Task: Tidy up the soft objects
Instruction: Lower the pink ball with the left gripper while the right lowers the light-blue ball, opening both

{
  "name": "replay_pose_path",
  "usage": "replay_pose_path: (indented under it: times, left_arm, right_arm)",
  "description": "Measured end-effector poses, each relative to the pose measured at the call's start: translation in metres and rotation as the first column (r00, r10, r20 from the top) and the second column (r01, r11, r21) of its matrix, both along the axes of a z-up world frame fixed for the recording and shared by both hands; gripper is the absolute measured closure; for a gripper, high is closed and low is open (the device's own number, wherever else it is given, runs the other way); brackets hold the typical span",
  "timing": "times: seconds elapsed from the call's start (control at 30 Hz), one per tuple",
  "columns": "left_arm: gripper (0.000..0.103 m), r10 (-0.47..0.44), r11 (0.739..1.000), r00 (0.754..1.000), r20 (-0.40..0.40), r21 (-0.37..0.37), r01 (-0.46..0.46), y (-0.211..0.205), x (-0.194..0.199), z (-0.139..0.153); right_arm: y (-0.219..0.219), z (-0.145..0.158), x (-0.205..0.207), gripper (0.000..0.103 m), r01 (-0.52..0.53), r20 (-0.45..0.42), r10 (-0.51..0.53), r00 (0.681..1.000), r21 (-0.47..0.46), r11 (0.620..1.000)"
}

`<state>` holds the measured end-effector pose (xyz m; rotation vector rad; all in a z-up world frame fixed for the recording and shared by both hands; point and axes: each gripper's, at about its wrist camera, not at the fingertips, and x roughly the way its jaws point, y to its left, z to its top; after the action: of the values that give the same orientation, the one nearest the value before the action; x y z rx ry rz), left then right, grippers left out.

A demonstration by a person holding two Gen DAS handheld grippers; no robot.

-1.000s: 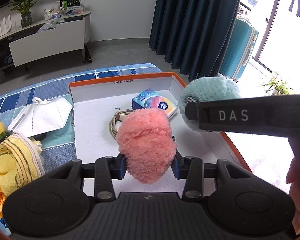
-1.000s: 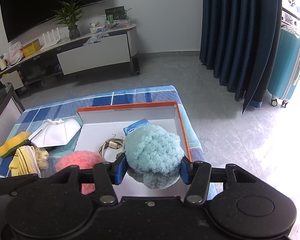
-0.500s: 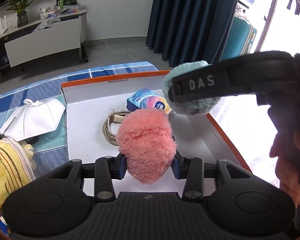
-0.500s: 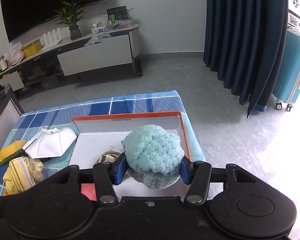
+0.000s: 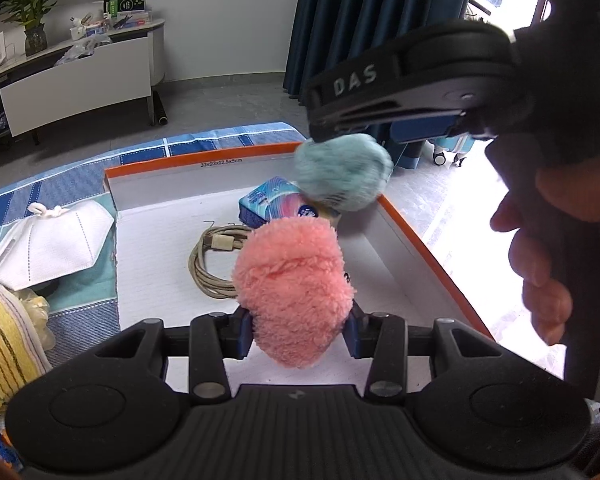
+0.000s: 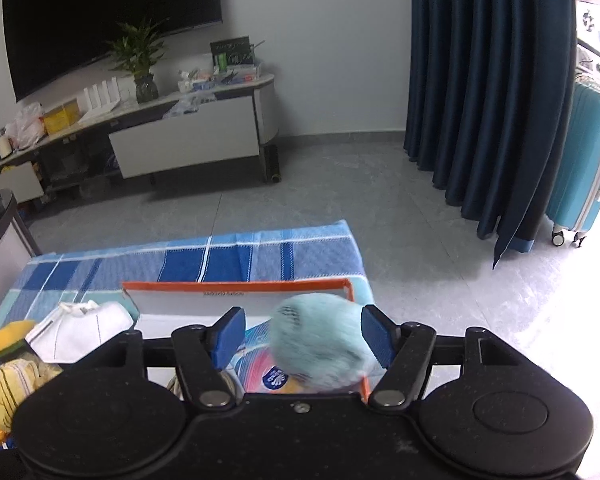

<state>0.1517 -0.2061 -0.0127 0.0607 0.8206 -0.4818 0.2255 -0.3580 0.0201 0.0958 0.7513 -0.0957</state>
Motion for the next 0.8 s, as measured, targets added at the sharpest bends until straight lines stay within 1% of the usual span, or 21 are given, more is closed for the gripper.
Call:
replay_pose_path:
  times: [0.1, 0.23, 0.33, 0.4, 0.47, 0.5, 0.57, 0.63, 0.7, 0.8]
  left_arm:
    - [0.059, -0.007, 1.000, 1.000, -0.006, -0.009, 0.007, -0.003, 0.002, -0.002]
    - [0.059, -0.015, 1.000, 1.000, 0.005, -0.019, 0.015, -0.012, 0.002, -0.002]
    - [0.055, -0.025, 0.999, 0.999, 0.028, -0.027, 0.025, -0.023, 0.004, 0.002]
    - [0.036, -0.022, 0.999, 0.999, 0.042, -0.027, 0.024, -0.028, 0.003, 0.006]
    - [0.033, -0.020, 0.999, 0.998, 0.052, -0.033, 0.021, -0.028, 0.000, 0.010]
    - [0.027, -0.019, 0.999, 0.998, 0.052, -0.029, 0.020, -0.028, -0.001, 0.012]
    - [0.021, -0.001, 1.000, 0.998, 0.060, -0.009, 0.001, -0.024, -0.007, 0.016]
    - [0.019, 0.020, 1.000, 0.998, 0.064, 0.009, -0.020, -0.018, -0.009, 0.021]
    - [0.014, 0.052, 0.998, 0.997, 0.061, 0.025, -0.053, -0.010, -0.011, 0.025]
    - [0.011, 0.099, 0.993, 0.993, 0.063, 0.063, -0.103, 0.002, -0.014, 0.031]
  right_arm:
    - [-0.005, 0.007, -0.009, 0.025, 0.011, 0.017, -0.011, 1.000, 0.000, 1.000]
    - [-0.014, 0.019, -0.029, 0.025, 0.036, 0.055, -0.036, 0.998, 0.009, 0.999]
    - [-0.017, 0.029, -0.044, 0.025, 0.058, 0.081, -0.057, 0.995, -0.002, 0.998]
    - [-0.019, 0.034, -0.053, 0.025, 0.067, 0.091, -0.067, 0.994, 0.000, 0.998]
    - [-0.022, 0.037, -0.060, 0.025, 0.070, 0.092, -0.071, 0.993, 0.009, 0.997]
    - [-0.022, 0.039, -0.063, 0.025, 0.071, 0.089, -0.071, 0.993, 0.012, 0.997]
    - [-0.022, 0.040, -0.068, 0.025, 0.065, 0.085, -0.066, 0.994, 0.013, 0.998]
    - [-0.019, 0.040, -0.072, 0.025, 0.059, 0.081, -0.060, 0.995, 0.016, 0.998]
    - [-0.015, 0.039, -0.077, 0.025, 0.054, 0.076, -0.055, 0.996, 0.016, 0.998]
    - [-0.010, 0.040, -0.083, 0.025, 0.055, 0.070, -0.056, 0.996, 0.020, 0.998]
